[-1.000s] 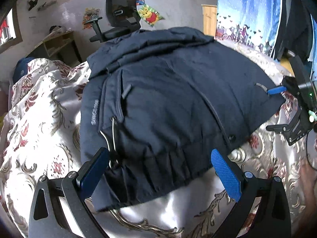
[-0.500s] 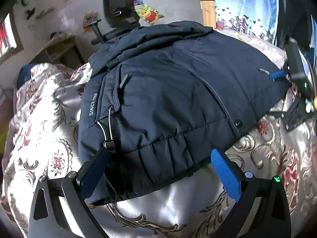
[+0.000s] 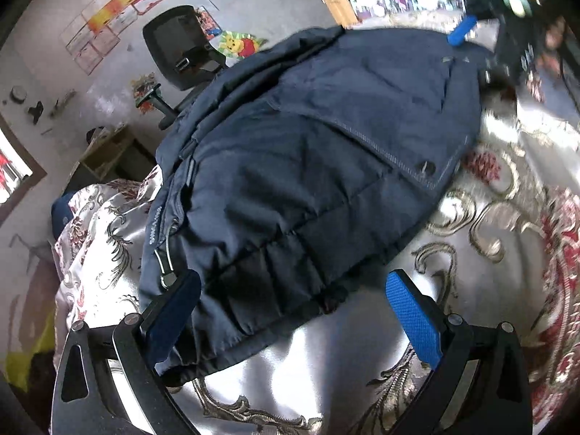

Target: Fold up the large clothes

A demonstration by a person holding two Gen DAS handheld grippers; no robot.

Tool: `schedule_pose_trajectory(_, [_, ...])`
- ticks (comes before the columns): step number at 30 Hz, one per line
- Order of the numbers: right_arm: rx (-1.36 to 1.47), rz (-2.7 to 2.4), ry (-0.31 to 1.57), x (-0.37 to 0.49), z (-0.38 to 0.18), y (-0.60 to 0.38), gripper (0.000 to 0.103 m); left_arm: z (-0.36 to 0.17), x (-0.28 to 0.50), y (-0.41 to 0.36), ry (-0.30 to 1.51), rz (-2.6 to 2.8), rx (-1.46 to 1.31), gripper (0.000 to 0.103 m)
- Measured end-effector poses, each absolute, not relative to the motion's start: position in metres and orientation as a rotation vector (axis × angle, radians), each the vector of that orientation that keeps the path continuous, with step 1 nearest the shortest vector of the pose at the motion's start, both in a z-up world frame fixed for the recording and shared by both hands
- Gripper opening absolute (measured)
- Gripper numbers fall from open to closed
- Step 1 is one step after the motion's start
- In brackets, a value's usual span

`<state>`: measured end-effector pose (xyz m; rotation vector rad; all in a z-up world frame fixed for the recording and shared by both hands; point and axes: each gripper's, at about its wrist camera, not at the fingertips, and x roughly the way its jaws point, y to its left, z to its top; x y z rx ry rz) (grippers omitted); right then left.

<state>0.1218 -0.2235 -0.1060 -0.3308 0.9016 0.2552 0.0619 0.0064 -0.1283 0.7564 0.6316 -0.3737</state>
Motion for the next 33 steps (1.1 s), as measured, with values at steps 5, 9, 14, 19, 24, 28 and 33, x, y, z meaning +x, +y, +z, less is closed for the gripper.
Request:
schedule_pose_trajectory(5, [-0.298, 0.274, 0.913, 0.127, -0.101, -0.227, 0.103, -0.137, 0.071, 0.004, 0.646, -0.319, 0.806, 0.100])
schedule_pose_trajectory(9, [-0.319, 0.288, 0.908, 0.118, -0.102, -0.226, 0.103, -0.132, 0.074, 0.005, 0.624, -0.283, 0.802, 0.080])
schedule_pose_trajectory(14, [-0.353, 0.330, 0.932, 0.108, -0.113, -0.226, 0.103, -0.126, 0.074, 0.005, 0.599, -0.272, 0.819, 0.058])
schedule_pose_trajectory(19, [-0.457, 0.351, 0.958, 0.091, -0.131, -0.218, 0.103, -0.112, 0.078, 0.003, 0.557, -0.274, 0.842, 0.038])
schedule_pose_trajectory(24, [-0.641, 0.277, 0.931, 0.081, -0.150, -0.204, 0.103, -0.095, 0.094, -0.001, 0.568, -0.291, 0.804, 0.031])
schedule_pose_trajectory(28, [-0.678, 0.179, 0.863, 0.080, -0.145, -0.205, 0.101, -0.082, 0.104, -0.006, 0.580, -0.301, 0.765, 0.026])
schedule_pose_trajectory(33, [-0.597, 0.170, 0.838, 0.086, -0.130, -0.218, 0.054, -0.066, 0.108, -0.010, 0.590, -0.316, 0.731, 0.023])
